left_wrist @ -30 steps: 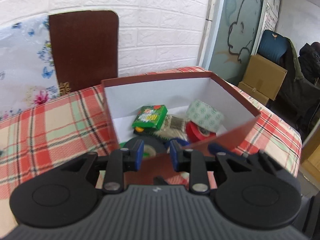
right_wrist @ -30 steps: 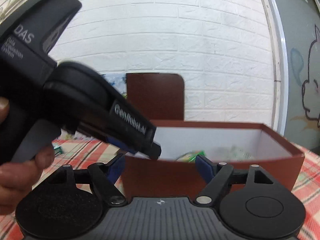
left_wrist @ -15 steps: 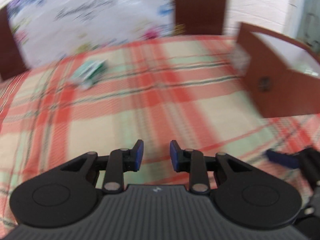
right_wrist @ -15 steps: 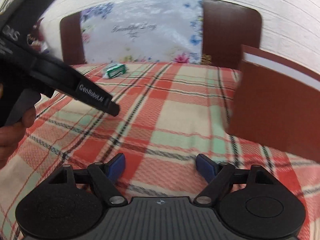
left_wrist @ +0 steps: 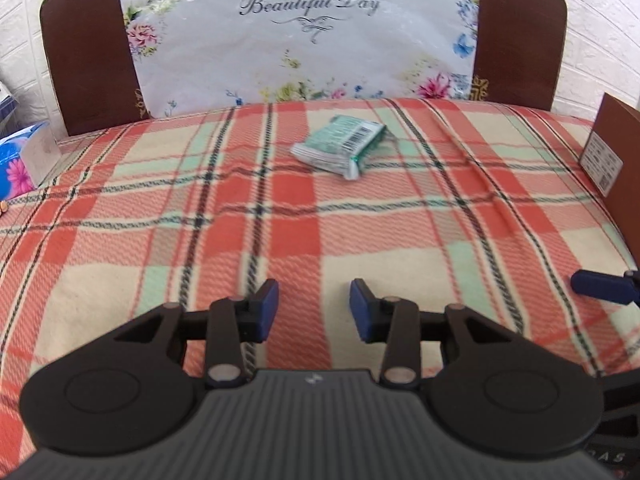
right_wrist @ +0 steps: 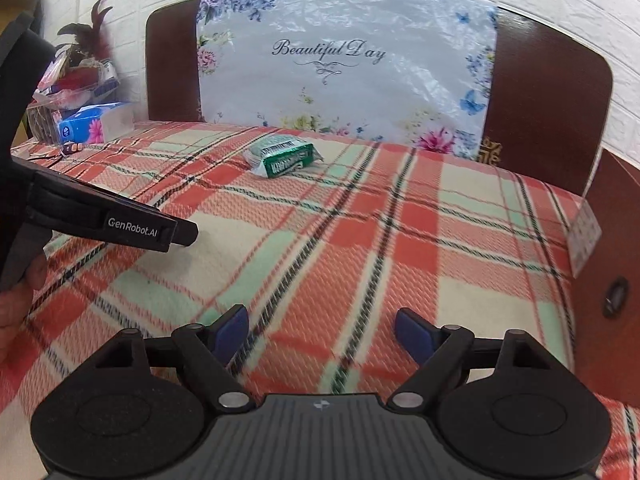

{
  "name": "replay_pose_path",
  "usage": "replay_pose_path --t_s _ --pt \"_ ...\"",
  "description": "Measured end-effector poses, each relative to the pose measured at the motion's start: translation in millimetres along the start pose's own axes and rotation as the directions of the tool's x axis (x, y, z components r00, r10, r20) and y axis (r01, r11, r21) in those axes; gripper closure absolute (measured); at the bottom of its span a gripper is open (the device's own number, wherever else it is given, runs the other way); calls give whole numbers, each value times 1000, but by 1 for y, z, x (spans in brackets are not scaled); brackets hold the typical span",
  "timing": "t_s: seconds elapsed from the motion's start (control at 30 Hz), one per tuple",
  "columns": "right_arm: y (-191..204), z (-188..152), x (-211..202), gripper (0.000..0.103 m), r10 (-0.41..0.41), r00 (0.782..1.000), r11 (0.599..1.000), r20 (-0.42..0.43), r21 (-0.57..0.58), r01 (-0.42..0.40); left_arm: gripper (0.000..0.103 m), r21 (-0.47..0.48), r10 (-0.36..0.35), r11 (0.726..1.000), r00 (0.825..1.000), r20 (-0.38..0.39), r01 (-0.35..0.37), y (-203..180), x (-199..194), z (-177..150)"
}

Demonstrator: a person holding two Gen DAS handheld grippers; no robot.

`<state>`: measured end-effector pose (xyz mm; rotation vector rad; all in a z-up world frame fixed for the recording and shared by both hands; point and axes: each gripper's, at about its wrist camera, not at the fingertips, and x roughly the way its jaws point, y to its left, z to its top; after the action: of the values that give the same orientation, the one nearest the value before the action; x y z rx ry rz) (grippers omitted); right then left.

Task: Organize objects
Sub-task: 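Move the right gripper back over the table to the green-white gum pack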

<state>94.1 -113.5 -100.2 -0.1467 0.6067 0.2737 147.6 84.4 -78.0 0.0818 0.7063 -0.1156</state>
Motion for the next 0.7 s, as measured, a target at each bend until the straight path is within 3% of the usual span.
replay_pose_path --t_s 0.23,0.7 --pt "-1 2 8 19 3 1000 1000 5 5 -3 51 43 22 999 993 114 -27 2 3 -15" --pt "4 1 6 19 -20 1000 1000 12 -6 20 51 13 -1 1000 991 131 -1 8 2 -17"
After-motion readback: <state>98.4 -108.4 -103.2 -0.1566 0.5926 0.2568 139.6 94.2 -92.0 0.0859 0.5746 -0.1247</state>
